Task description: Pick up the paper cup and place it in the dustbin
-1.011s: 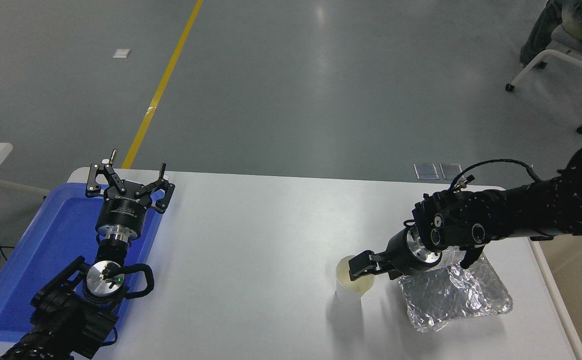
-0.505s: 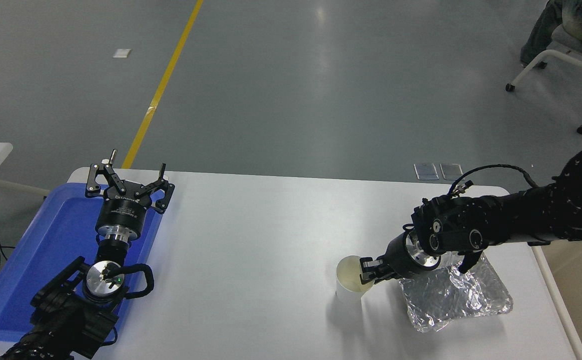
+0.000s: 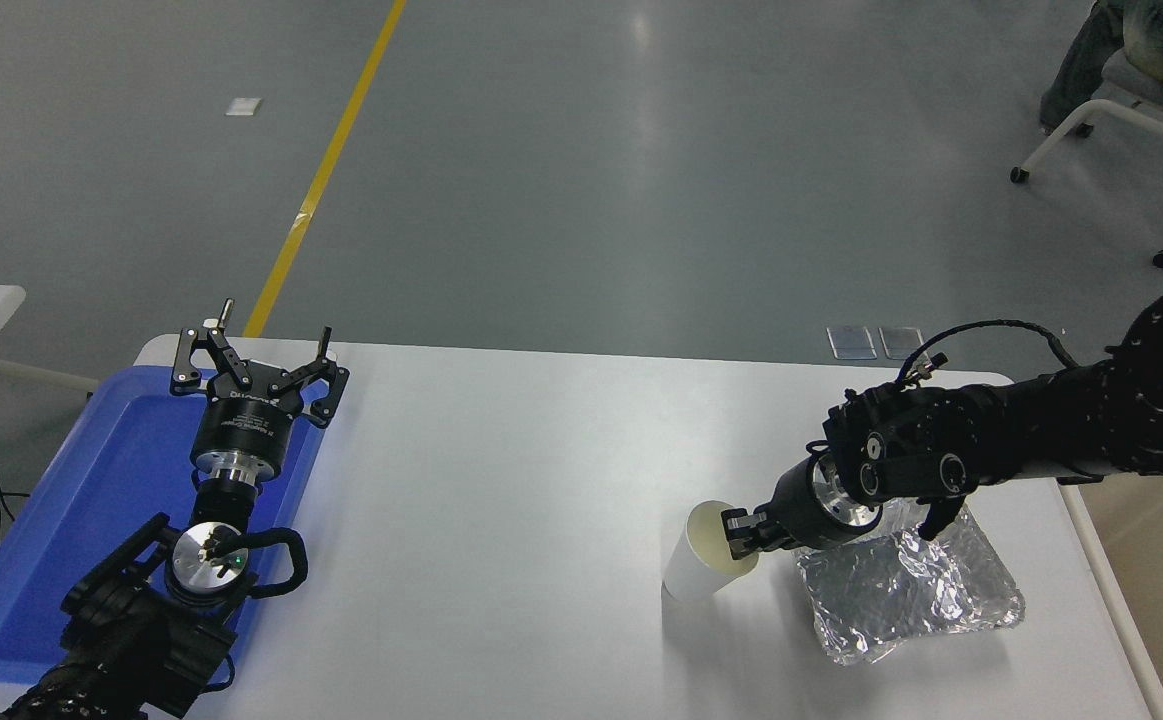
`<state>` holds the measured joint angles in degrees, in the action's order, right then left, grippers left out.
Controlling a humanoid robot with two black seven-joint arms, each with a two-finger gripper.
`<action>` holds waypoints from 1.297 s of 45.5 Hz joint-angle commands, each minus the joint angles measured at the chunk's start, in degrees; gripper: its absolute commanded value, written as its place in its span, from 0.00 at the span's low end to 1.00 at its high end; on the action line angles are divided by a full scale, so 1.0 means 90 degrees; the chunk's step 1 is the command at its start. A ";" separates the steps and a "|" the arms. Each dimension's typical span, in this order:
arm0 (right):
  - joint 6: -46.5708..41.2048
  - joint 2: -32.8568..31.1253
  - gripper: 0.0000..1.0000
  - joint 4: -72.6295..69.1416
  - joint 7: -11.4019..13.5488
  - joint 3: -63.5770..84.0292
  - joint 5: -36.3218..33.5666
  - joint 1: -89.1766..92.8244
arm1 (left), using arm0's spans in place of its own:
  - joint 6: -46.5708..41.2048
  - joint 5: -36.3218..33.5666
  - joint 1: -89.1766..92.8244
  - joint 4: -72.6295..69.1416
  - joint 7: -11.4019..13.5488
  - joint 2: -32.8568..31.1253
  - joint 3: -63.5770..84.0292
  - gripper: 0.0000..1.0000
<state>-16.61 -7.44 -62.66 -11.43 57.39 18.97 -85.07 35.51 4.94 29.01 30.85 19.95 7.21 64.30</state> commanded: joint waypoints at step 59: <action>-0.2177 -0.1731 0.00 -0.3263 0.0088 0.2129 -0.0027 -0.6876 | 0.0000 -0.0011 -0.0011 0.0000 0.0000 0.0000 0.0014 1.00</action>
<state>-34.41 -22.62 -91.73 -10.74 75.32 18.62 -143.78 35.50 4.83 28.92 30.85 19.90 7.21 64.41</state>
